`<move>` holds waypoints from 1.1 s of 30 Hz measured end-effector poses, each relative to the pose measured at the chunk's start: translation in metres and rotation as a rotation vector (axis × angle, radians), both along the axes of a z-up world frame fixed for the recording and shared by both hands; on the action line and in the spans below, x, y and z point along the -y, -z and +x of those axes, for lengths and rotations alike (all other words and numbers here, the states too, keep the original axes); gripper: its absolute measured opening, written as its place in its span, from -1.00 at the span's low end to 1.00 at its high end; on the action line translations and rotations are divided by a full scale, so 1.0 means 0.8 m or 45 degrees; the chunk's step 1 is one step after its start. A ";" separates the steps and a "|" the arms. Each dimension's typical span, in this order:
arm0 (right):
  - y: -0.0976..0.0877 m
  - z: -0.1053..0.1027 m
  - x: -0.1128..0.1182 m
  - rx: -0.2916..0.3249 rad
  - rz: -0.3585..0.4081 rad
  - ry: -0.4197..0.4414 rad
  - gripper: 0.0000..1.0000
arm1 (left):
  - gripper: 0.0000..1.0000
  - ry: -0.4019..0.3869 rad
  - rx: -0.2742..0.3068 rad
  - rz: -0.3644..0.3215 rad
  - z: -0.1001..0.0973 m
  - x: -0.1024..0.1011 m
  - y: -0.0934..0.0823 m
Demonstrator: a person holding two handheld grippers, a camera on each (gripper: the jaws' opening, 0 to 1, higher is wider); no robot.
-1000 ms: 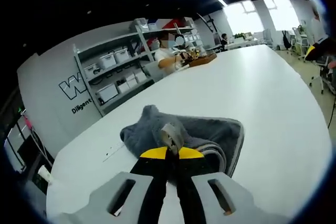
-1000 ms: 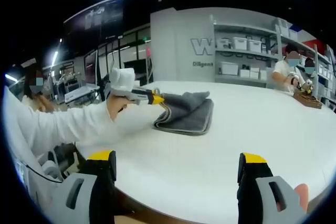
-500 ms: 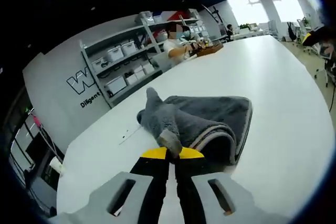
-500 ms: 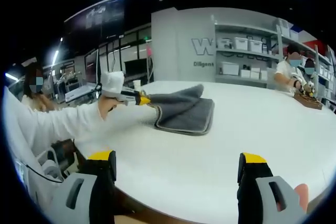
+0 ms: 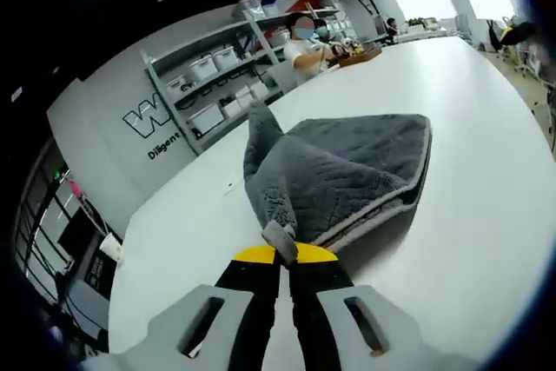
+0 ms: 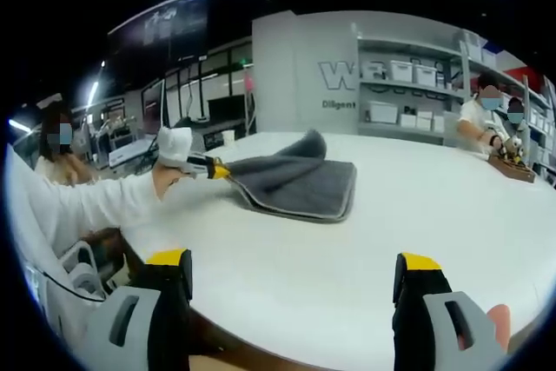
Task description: Open the folded towel by lifting each exposed corner and separating the folded layers until the towel lies flat within the target outline without major curled edges
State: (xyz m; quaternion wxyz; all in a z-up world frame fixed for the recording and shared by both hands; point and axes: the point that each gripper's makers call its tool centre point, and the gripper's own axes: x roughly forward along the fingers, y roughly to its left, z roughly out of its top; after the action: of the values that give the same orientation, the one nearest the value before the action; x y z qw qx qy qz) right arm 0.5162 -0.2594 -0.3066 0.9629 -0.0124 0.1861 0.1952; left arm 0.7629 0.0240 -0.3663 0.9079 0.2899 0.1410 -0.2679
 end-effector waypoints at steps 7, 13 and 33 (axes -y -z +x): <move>0.002 -0.002 -0.001 -0.004 -0.003 -0.001 0.92 | -0.93 -0.010 -0.039 0.021 -0.010 -0.016 0.018; 0.003 -0.003 -0.003 -0.007 -0.004 -0.005 0.92 | -0.93 -0.033 -0.077 0.027 -0.019 -0.031 0.029; 0.001 -0.004 -0.006 -0.004 -0.005 -0.010 0.92 | -0.91 -0.051 -0.162 0.019 -0.049 -0.048 0.050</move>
State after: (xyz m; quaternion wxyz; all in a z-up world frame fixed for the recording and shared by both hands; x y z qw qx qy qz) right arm 0.5127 -0.2546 -0.3071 0.9618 -0.0146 0.1880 0.1986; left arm 0.7235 0.0623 -0.4065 0.9001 0.2761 0.2061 -0.2667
